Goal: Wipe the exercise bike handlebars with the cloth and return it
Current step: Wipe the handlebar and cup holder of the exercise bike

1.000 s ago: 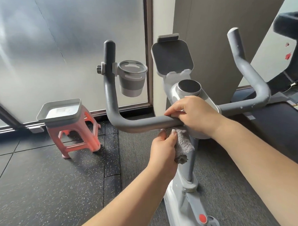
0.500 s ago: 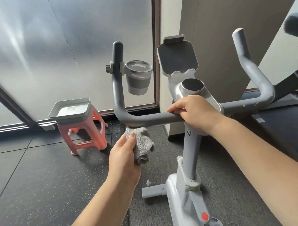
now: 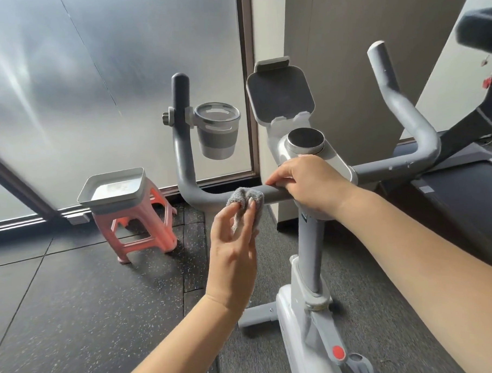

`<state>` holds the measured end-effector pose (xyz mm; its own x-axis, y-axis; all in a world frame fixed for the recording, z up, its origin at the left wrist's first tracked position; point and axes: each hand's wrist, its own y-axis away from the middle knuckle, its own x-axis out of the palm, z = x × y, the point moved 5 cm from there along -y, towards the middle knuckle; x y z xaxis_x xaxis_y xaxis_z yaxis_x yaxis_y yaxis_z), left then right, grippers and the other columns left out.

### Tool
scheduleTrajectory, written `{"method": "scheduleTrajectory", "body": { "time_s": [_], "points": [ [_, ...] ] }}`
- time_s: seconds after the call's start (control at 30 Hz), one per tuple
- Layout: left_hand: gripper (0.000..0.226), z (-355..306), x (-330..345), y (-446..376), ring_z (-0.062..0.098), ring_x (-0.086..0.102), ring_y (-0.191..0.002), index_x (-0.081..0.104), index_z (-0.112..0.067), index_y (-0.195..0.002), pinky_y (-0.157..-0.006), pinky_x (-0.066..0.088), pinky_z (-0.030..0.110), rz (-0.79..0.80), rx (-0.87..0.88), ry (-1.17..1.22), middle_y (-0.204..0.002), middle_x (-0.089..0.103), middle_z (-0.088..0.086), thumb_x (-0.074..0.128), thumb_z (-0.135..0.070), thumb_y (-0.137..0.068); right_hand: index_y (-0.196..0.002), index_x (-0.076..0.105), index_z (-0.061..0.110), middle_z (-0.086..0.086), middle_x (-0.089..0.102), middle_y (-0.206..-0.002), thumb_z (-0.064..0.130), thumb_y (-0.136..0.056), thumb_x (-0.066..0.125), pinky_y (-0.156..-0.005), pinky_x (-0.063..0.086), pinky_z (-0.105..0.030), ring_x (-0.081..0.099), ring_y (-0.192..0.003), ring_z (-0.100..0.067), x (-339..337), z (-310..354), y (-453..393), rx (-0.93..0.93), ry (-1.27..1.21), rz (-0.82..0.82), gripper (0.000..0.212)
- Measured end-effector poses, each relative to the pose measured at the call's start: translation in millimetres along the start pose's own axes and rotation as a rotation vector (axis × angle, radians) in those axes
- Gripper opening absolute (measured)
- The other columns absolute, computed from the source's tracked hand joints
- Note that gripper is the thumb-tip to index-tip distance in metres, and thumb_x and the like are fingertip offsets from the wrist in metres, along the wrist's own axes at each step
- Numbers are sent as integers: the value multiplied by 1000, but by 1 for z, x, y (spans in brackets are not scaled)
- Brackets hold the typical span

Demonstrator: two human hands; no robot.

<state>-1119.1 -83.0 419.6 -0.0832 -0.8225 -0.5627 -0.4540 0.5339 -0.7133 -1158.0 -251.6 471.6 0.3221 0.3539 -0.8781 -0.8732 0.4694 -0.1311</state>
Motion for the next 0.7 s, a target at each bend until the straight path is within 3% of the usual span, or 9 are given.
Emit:
{"method": "scheduleTrajectory", "body": {
  "time_s": [0.07,0.13,0.23,0.37,0.5,0.7],
  "points": [
    [53,-17,18,-4,23,43,-118,51,3,-126,-112,23,24,64,71,-6,-123,36,8,61,15,-75,-102,73,29,1,71,-106,11,-90,53,-89,45,-24,61,-103,-18,0,0,0,6,-16,4,30],
    [54,-27,36,-7,23,40,-119,46,3,-130,-113,20,22,142,100,-40,-122,44,15,60,10,-78,-101,73,28,0,72,-105,4,-87,51,-92,49,-29,62,-100,-16,-1,-1,1,24,-33,9,35],
    [48,-24,45,-9,27,45,-118,40,-8,-136,-111,27,26,202,94,-14,-123,42,16,45,-5,-88,-102,73,27,1,72,-105,0,-86,49,-88,46,-22,62,-95,-12,-4,-2,2,29,-59,19,39],
    [56,-4,27,-11,33,53,-109,45,-16,-133,-103,42,38,174,148,-26,-123,33,7,55,5,-81,-106,73,24,1,72,-107,-3,-84,48,-87,42,-18,61,-98,-11,-3,-2,2,12,-61,20,42],
    [52,17,2,-8,31,50,-107,59,-11,-123,-102,41,36,111,152,-102,-119,39,7,60,11,-75,-108,72,25,1,70,-110,-6,-83,44,-87,40,-17,60,-103,-13,-2,-3,2,-1,-52,12,49],
    [55,44,-30,-3,31,54,-99,63,-9,-118,-96,46,39,-19,49,-147,-117,46,16,63,19,-70,-111,70,27,1,69,-113,-6,-84,42,-86,35,-13,57,-107,-14,-3,-1,5,-3,-25,4,51]
  ]
}}
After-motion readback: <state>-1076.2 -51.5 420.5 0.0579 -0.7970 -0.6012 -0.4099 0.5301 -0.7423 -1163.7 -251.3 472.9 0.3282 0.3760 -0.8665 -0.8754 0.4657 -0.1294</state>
